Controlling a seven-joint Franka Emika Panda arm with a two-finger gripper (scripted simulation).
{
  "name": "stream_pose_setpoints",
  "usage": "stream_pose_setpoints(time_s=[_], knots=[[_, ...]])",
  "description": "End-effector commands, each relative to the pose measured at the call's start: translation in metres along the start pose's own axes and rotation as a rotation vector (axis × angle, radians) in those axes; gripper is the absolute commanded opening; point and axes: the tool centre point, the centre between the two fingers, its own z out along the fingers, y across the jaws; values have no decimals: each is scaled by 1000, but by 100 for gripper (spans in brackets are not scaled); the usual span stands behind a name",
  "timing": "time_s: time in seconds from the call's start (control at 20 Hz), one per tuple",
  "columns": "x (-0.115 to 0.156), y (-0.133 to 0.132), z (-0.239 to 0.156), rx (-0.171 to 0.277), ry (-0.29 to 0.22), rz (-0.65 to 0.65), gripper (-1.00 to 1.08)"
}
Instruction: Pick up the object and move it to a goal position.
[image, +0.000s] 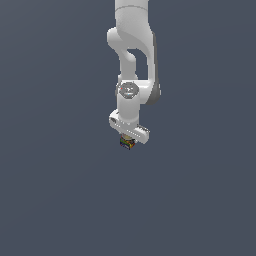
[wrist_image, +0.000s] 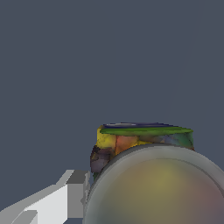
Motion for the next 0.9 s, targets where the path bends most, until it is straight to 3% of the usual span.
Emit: stream_pose_setpoints(time_s=[0.0, 0.4, 0.85], knots=[[0, 0, -1, 0, 0, 0, -100], [6, 12, -26, 0, 0, 0, -100], [23, 44, -95, 1, 0, 1, -100]])
